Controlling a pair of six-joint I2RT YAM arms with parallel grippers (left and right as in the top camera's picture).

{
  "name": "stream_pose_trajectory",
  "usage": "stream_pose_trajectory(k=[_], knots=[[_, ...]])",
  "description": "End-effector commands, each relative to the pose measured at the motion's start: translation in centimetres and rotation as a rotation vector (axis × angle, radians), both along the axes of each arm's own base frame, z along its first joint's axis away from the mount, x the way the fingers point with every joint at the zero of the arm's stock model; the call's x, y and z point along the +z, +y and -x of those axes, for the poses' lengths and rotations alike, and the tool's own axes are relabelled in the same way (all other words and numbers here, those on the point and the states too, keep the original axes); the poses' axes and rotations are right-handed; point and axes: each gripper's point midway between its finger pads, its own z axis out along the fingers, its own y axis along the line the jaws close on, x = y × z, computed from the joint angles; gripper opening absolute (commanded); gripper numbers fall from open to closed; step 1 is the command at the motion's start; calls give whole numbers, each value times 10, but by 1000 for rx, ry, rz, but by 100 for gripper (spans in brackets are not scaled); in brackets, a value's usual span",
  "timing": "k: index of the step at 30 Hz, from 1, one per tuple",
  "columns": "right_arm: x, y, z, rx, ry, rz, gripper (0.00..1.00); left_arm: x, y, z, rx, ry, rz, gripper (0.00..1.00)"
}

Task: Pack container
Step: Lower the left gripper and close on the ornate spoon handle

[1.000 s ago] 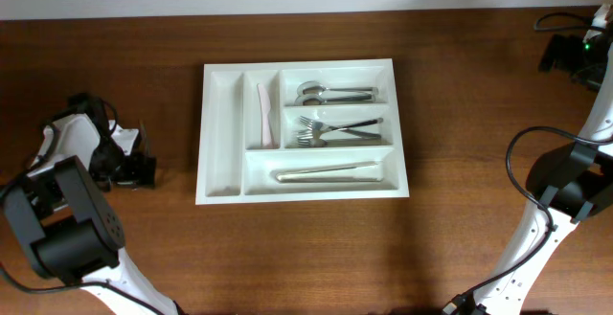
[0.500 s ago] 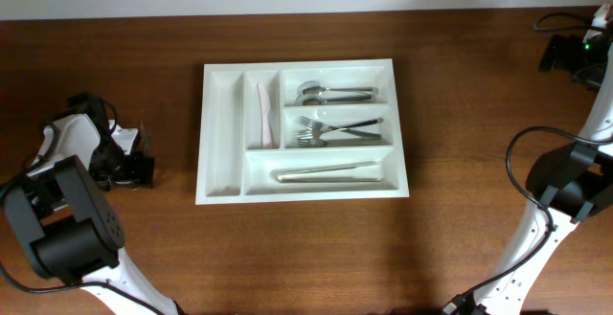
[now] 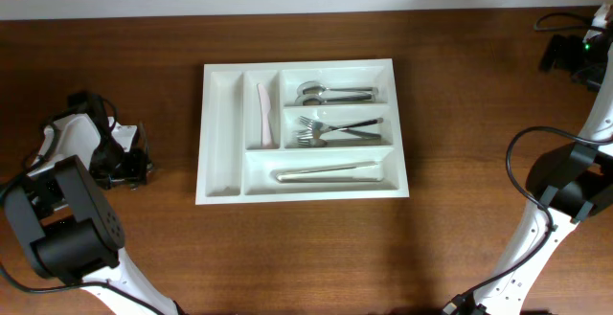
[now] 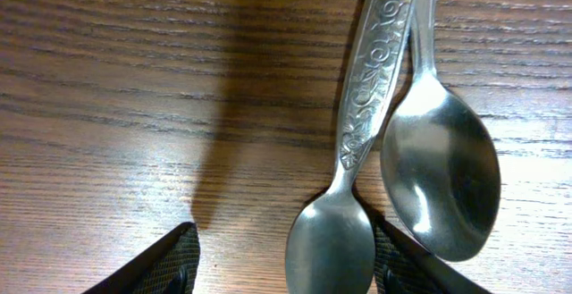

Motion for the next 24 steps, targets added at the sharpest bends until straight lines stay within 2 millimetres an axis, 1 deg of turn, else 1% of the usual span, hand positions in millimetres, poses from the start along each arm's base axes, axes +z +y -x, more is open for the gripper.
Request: stream_pose_trajectory(k=[1,2,5,7,12,14,24], knots=[[18,-2,4,-9,-32,16,99,-3,1,-2,1,-5,-9,59],[18,-2,4,-9,-32,16,99,-3,1,-2,1,-6,-9,57],[18,-2,4,-9,-32,15,99,-3,1,-2,1,-6,-9,56],[18,-2,4,-9,-32,16,99,-3,1,-2,1,-5,-9,52],[18,-2,4,-9,-32,15,99,-3,1,-2,1,-6,-9,50],[18,-2,4,-9,-32,16,99,-3,2,-2,1,-6,-9,47],[18,-2,4,-9,-32,16,99,-3,3,-7,1,-24,-12,45]])
